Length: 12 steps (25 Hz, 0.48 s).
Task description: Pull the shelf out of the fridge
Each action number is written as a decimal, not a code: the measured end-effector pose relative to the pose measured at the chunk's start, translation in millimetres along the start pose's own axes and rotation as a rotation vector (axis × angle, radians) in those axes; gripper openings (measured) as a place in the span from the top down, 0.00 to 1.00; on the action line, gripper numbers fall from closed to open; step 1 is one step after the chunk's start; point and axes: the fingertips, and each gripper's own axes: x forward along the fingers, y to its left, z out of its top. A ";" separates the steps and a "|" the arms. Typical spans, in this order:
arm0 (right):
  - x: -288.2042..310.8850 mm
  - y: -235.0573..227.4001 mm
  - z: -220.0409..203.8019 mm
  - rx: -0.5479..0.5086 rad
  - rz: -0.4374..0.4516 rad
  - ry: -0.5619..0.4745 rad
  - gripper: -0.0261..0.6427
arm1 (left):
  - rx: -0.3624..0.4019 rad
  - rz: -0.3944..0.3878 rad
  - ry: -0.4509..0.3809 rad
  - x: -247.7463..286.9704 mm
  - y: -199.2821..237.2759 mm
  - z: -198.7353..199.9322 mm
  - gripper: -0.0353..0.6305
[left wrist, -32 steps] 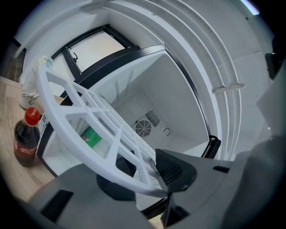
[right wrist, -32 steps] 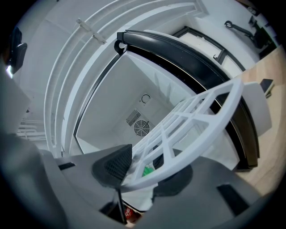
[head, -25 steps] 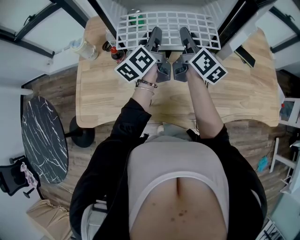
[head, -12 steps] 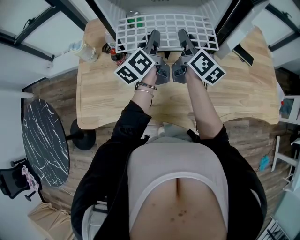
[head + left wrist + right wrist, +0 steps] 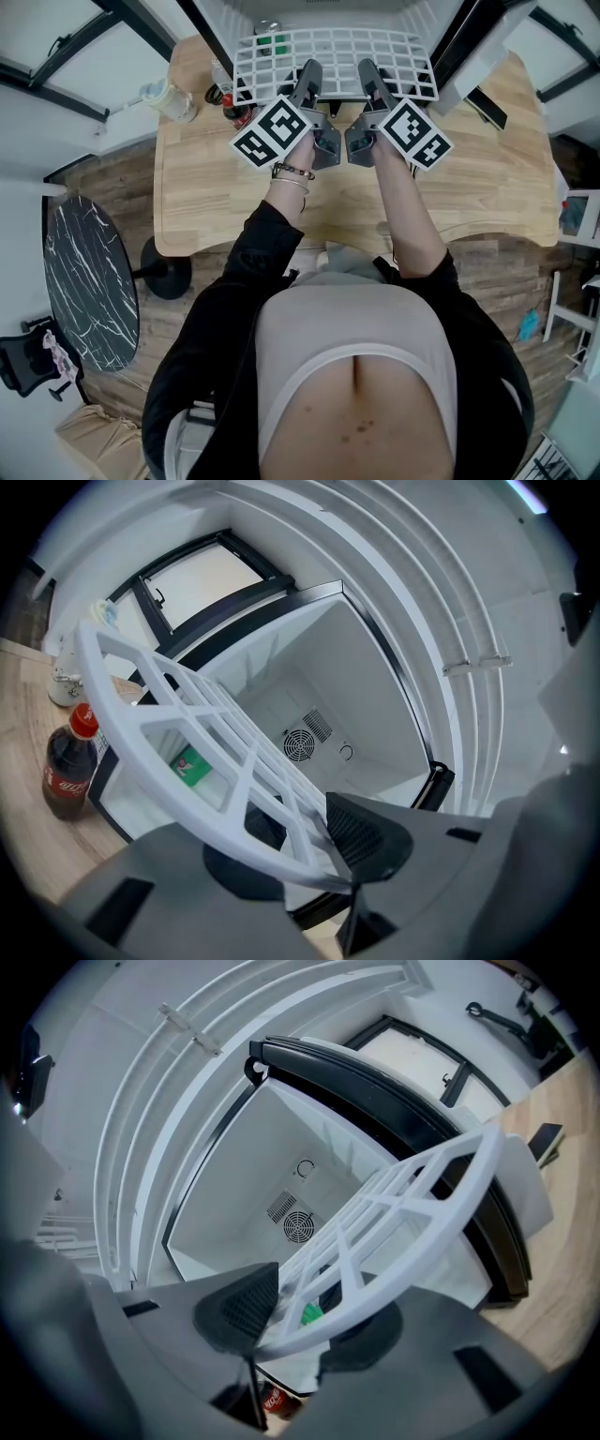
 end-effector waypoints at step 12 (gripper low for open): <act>-5.0 2.2 -1.5 0.004 0.002 0.003 0.74 | -0.001 0.000 0.003 -5.6 -1.2 -0.8 0.74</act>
